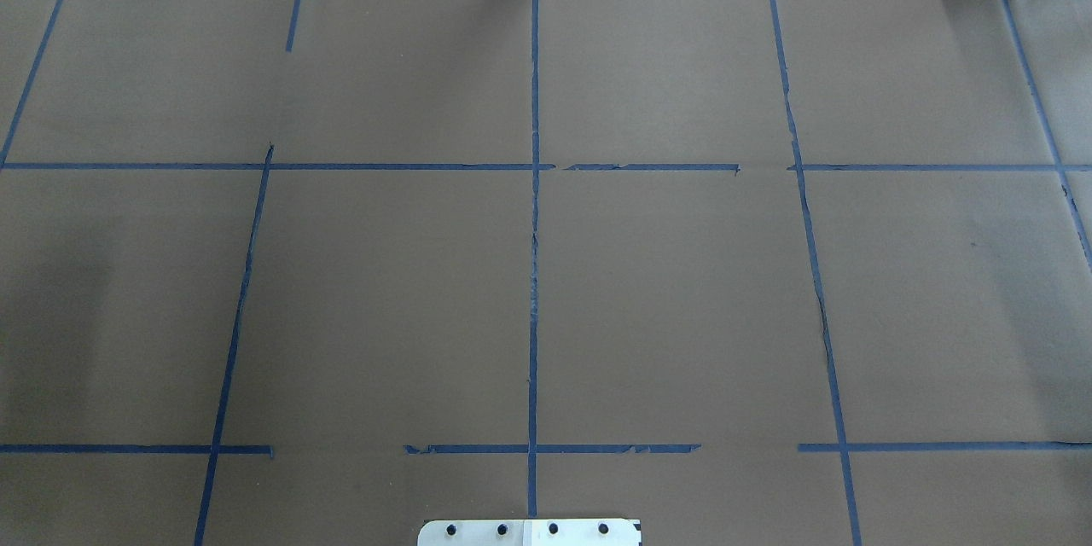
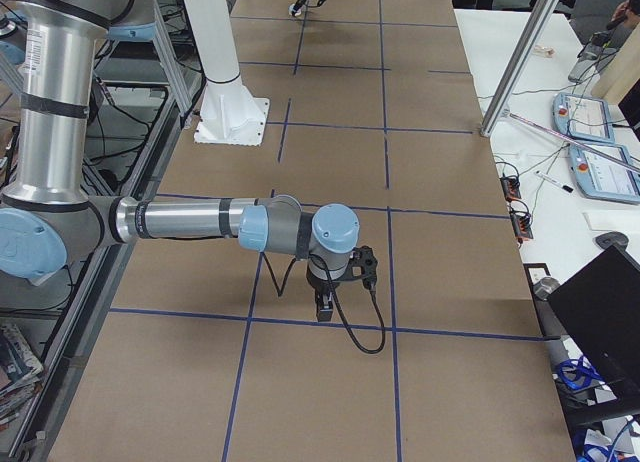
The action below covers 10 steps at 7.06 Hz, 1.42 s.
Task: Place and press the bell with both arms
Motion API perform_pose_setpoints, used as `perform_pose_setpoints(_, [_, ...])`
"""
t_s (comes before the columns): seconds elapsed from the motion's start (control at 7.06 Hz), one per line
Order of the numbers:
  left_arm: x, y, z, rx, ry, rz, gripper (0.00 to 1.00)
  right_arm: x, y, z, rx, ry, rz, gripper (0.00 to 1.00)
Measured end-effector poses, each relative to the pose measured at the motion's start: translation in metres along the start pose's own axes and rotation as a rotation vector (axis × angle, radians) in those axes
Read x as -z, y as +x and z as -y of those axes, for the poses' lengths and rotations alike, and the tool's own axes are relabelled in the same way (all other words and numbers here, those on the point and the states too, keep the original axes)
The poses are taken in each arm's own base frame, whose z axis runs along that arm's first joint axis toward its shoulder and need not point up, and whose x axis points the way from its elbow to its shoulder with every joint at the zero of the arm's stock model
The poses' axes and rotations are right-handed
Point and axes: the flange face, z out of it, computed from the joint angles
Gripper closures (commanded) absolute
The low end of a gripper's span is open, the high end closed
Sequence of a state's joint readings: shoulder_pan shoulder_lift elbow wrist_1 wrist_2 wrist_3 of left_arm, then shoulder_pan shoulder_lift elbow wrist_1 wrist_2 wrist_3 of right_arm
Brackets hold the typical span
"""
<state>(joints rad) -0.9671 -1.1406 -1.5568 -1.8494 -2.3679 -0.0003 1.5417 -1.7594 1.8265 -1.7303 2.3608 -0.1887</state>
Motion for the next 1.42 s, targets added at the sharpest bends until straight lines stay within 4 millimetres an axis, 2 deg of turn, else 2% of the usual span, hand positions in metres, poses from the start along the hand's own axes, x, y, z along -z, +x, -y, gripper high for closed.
perform_pose_setpoints(0.14, [0.023,0.022,0.008,-0.004,0.050,0.002,0.97,0.000,0.000,0.000,0.001,0.001,0.000,0.00])
perform_pose_setpoints(0.57, [0.126,0.122,0.044,0.167,0.264,-0.025,0.97,0.001,-0.001,0.000,0.001,0.002,0.000,0.00])
perform_pose_setpoints(0.99, [0.216,0.223,0.128,0.322,0.423,-0.132,0.97,0.002,-0.002,0.001,-0.001,0.004,-0.001,0.00])
perform_pose_setpoints(1.13, [0.241,0.265,0.160,0.351,0.441,-0.148,0.97,0.002,-0.002,0.001,-0.001,0.004,-0.001,0.00])
perform_pose_setpoints(1.42, [0.277,0.386,0.232,0.417,0.444,-0.153,0.98,0.002,-0.002,0.001,-0.002,0.004,-0.002,0.00])
